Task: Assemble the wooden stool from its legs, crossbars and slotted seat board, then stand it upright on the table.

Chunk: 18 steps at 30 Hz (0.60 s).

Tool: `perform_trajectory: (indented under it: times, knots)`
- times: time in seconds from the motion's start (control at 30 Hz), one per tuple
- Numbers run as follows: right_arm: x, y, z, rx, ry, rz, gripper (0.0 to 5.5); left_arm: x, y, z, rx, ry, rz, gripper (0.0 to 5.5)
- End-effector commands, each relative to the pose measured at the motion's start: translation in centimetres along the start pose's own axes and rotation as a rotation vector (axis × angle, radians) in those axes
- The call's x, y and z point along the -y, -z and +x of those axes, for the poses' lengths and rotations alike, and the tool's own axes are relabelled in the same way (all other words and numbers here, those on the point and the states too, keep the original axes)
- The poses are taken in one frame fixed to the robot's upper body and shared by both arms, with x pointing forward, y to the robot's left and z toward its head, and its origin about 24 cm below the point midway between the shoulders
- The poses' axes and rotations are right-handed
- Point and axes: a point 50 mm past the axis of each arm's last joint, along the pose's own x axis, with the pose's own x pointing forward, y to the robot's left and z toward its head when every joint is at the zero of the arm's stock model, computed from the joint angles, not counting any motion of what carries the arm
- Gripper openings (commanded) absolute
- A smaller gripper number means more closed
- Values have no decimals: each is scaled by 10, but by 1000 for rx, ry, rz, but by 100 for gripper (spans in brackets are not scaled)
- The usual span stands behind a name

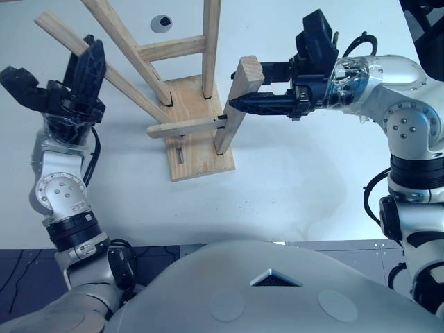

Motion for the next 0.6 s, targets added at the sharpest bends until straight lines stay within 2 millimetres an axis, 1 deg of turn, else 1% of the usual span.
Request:
perform_trajectory:
  times: [0.03, 0.07, 0.17, 0.23, 0.3, 0.37, 0.47, 0.6]
  knots:
    - [11, 20, -11, -116, 92, 55, 220, 2, 5, -11, -81, 23, -30, 201]
    - [11, 21, -11, -119, 90, 54, 220, 1, 4, -15, -107, 19, -22, 201]
    - [10, 22, -9, -128, 79, 52, 219, -6, -8, -24, -181, 12, 23, 201]
    - [9, 24, -9, -133, 76, 53, 218, -9, -16, -24, -235, 32, 38, 201]
    - [9, 25, -8, -132, 77, 57, 218, -8, -24, -17, -298, 92, 29, 201]
    - [10, 27, -7, -134, 75, 58, 218, -6, -29, -10, -403, 168, 26, 201]
    - [9, 28, -5, -136, 70, 59, 218, -7, -34, -5, -530, 229, 32, 201]
    - [8, 29, -3, -138, 63, 59, 218, -8, -47, -3, -634, 280, 78, 201]
